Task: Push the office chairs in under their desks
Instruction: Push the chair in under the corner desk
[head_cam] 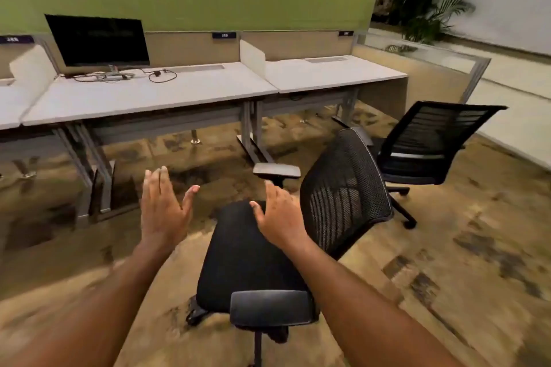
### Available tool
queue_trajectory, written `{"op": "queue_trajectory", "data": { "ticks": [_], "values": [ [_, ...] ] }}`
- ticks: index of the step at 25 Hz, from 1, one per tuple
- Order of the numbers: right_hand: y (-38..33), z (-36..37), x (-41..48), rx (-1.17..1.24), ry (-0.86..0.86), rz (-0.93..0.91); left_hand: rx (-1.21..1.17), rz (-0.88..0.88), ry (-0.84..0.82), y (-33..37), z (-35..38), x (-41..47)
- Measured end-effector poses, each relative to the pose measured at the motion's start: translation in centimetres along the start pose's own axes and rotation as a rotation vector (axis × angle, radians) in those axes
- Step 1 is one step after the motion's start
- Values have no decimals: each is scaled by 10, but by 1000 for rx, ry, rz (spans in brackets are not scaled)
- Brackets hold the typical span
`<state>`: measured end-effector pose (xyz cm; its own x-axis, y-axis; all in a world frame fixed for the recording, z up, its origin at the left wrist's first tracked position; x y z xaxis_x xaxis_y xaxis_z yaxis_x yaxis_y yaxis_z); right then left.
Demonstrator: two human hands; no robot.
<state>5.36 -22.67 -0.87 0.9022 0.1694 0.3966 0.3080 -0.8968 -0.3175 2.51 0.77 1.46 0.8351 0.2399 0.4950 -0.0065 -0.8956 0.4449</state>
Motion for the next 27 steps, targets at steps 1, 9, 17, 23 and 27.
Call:
{"op": "queue_trajectory", "data": {
  "ticks": [1,9,17,23,27],
  "values": [
    [4,6,-17,-5,-29,21,-58,-38,-39,2,17,-14],
    [87,1,-121,-126,-48,150,-136,33,-334,65,126,-111],
    [230,-30,-161,-179,-89,316,-40,481,-471,190,182,-170],
    [357,-68,-175,-218,-110,456,14,651,-622,335,267,-199],
    [442,-102,-182,-240,-69,569,-32,598,-595,418,319,-188]
  ]
}}
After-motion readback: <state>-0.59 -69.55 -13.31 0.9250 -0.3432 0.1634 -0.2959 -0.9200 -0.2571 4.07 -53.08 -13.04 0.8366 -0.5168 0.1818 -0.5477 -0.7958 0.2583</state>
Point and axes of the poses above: each hand's wrist, its own x-axis towards the middle knuckle, its own z-axis out of the palm, y = z × x, the point moved 3 cm from there along x, towards the middle knuckle, and after that the axes turned 1 degree about z, right-handed, at the moved point
